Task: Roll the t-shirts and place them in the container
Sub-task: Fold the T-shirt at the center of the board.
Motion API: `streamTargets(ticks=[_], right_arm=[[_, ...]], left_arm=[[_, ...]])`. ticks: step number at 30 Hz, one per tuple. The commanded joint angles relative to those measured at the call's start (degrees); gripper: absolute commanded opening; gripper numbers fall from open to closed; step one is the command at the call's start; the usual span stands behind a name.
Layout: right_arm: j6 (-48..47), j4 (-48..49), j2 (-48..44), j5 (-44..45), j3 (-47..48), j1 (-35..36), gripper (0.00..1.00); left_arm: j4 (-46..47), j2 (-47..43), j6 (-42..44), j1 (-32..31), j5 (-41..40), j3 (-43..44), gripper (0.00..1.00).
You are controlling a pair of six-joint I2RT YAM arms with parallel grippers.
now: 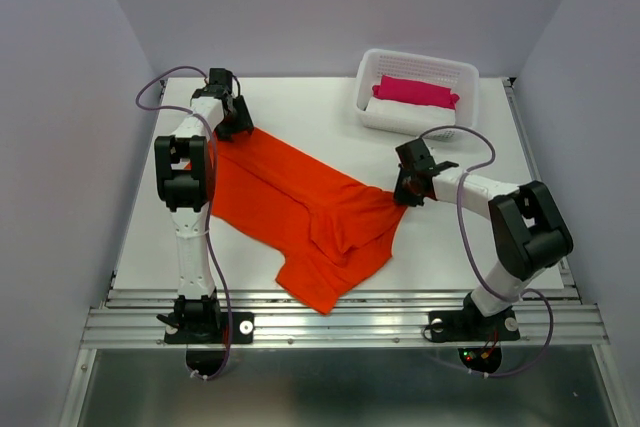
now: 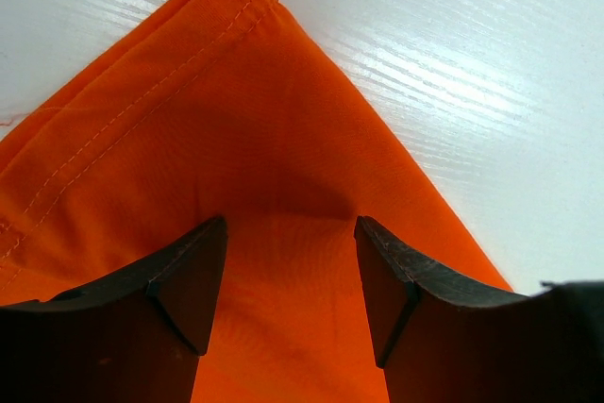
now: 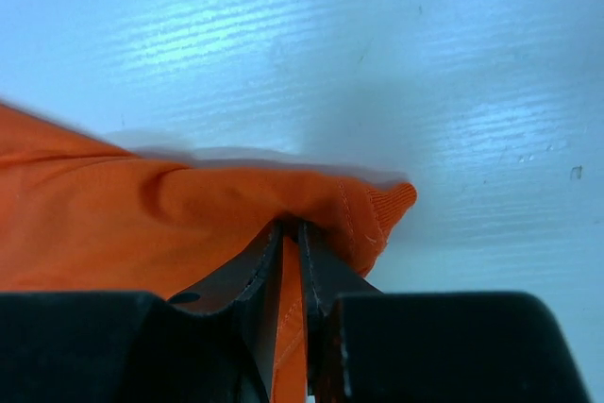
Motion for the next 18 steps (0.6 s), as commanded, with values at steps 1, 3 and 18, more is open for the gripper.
streamTargets(ticks=[1,3,18], right_arm=[[-1.7,1.8,4.4,4.7,-0.1,-1.2,0.17],[-1.5,1.8,5.6,6.2,0.1,-1.9,0.16],[-4.2,1.7,9.4,12.7,5.7,-8.4,0.15]], left_arm=[[-1.2,1.1,0.4,0.4,-0.2,1.3,0.68],[-1.1,1.7,0.2,0.4,-0.1,1.8,0.68],[-3.7,11.4,-2.0,0.2,5.9,20.0,0.68]])
